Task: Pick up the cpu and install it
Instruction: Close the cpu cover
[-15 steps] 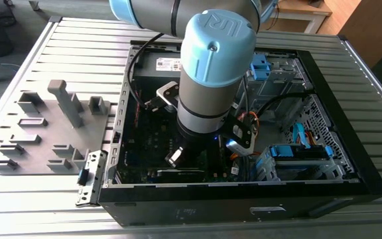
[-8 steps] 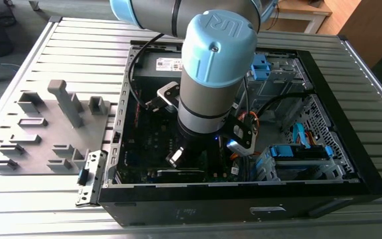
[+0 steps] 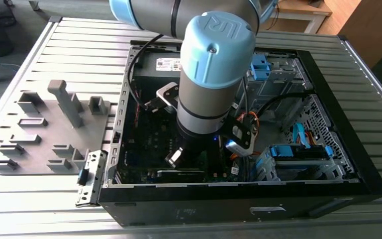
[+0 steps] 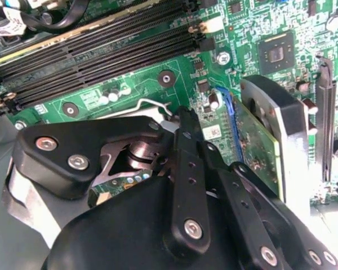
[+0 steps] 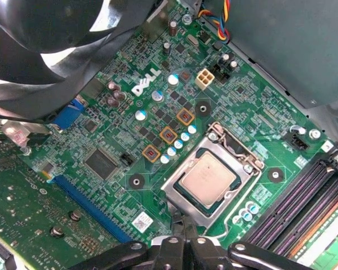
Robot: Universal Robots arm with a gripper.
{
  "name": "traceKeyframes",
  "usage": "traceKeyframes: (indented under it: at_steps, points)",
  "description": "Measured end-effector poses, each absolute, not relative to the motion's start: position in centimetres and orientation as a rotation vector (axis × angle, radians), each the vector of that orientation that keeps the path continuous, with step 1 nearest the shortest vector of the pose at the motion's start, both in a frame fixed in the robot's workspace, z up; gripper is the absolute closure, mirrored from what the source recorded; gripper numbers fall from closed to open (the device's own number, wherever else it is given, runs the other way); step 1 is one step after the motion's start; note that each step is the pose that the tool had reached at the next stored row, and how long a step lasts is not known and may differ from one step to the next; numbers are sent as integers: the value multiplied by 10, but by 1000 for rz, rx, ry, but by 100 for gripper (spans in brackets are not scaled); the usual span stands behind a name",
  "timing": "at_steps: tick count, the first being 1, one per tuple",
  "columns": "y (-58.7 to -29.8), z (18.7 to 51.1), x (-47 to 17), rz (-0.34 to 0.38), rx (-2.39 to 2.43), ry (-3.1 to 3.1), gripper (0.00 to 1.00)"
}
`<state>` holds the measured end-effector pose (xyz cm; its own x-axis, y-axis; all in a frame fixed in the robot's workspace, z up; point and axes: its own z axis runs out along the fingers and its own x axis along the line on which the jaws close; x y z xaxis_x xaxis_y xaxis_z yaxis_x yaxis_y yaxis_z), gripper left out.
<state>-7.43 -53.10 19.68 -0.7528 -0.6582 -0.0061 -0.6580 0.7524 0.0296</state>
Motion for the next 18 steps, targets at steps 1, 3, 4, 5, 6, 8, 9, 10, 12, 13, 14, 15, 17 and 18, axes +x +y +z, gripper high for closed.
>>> traceKeyframes:
  at_steps: [1, 3, 4, 5, 6, 8, 9, 10, 12, 13, 14, 15, 17, 18]
  points:
    - [-531, 196, -74, -47, 1103, -2936, 89]
    - [-531, 196, -74, -47, 1103, -2936, 89]
    - [-531, 196, -74, -46, 1102, -2936, 89]
    - [-531, 196, -74, -46, 1102, -2936, 89]
    - [-531, 195, -74, -47, 1102, -2936, 89]
    - [-531, 196, -74, -48, 1103, -2937, 89]
    - [-531, 196, -74, -48, 1103, -2937, 89]
    - [-531, 197, -74, -48, 1103, -2937, 89]
    - [-531, 198, -74, -48, 1103, -2937, 89]
    - [-531, 198, -74, -48, 1103, -2937, 89]
    - [-531, 198, -73, -48, 1103, -2937, 89]
    - [-531, 198, -73, -48, 1103, -2937, 89]
    - [-531, 198, -72, -48, 1103, -2937, 89]
    - [-531, 198, -72, -48, 1103, -2937, 89]
